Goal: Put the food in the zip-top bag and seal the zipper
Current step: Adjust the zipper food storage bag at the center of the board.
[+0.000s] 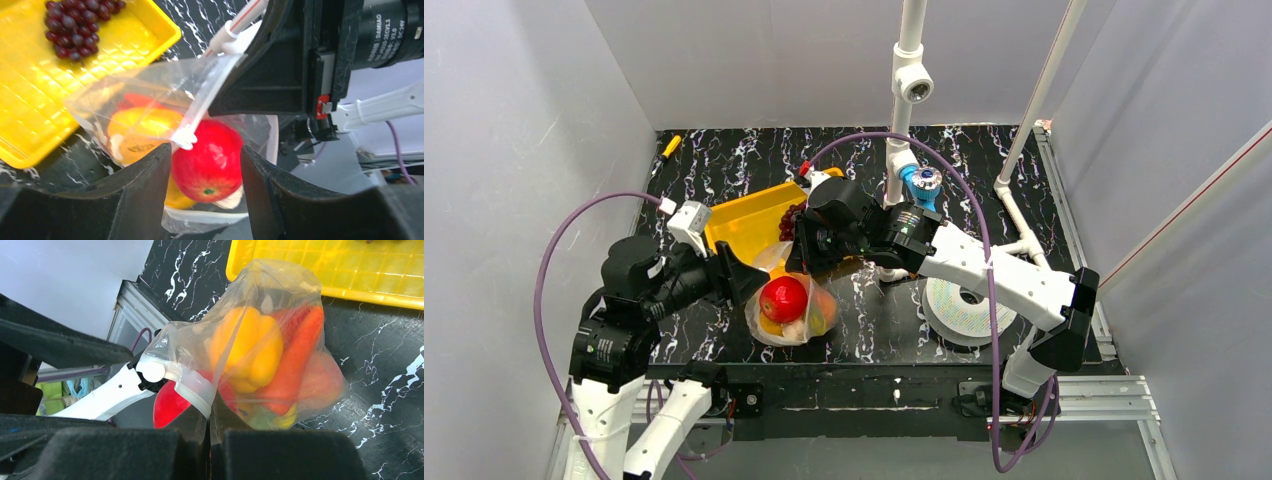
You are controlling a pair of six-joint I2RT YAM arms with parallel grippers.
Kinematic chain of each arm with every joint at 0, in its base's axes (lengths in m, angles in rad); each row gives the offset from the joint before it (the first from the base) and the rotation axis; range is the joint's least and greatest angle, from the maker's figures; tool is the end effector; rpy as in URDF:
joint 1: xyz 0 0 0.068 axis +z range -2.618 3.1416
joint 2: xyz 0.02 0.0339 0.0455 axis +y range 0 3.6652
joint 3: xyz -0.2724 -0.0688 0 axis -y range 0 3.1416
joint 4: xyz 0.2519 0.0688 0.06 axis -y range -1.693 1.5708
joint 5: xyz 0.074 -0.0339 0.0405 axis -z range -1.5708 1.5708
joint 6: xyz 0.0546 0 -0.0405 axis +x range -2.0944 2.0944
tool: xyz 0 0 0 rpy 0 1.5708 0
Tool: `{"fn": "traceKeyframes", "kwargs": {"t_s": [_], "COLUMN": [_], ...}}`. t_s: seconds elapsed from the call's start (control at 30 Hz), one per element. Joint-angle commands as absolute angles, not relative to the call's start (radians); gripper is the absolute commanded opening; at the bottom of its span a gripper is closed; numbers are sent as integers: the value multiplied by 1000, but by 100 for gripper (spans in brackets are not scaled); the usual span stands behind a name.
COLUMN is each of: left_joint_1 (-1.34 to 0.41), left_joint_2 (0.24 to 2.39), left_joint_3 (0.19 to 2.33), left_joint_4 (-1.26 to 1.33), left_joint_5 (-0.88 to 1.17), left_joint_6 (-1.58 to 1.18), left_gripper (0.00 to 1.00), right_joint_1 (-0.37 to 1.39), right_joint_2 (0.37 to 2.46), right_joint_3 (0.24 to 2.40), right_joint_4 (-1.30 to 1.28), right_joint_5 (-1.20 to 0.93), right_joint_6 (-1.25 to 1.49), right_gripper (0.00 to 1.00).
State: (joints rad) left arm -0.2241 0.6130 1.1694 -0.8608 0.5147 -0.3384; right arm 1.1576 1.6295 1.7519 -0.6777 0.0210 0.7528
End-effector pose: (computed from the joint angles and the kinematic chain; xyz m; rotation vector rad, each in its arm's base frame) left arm 0.0870 -0.0474 0.4178 0.2567 1.9091 -0.8635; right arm 0.1568 0.3548 0.4079 -0.4557 2.2883 1.0457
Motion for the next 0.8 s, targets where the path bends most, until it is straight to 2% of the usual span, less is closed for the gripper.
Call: {"fn": "traceKeyframes", "kwargs": {"t_s": [0.0, 0.13, 0.33, 0.5, 0.77], "left_joint_1": [-221, -220, -274, -292, -451], "left_joint_2": [630, 630, 626, 635, 670], "left_joint_3": [1187, 1171, 1104, 1077, 1021], "left_joint_4": [-805, -797, -770, -730, -704], "left_joint_5": [434, 436, 431, 447, 212], "left_joint_6": [-190, -78, 74, 77, 121], "left_gripper": [57, 69, 62, 69, 68], "right_joint_1": [1144, 1144, 1144, 1144, 1144], "right_joint_2": [1621, 1632, 1645, 1659, 1680], "right_joint_3": [1767, 1779, 1780, 1791, 1813], "right_joint_4": [-607, -611, -610, -617, -622], "right_joint_5": [8, 8, 8, 7, 8], "right_joint_6": [767, 766, 766, 767, 765], "right_gripper": [1, 1, 1, 1, 1]}}
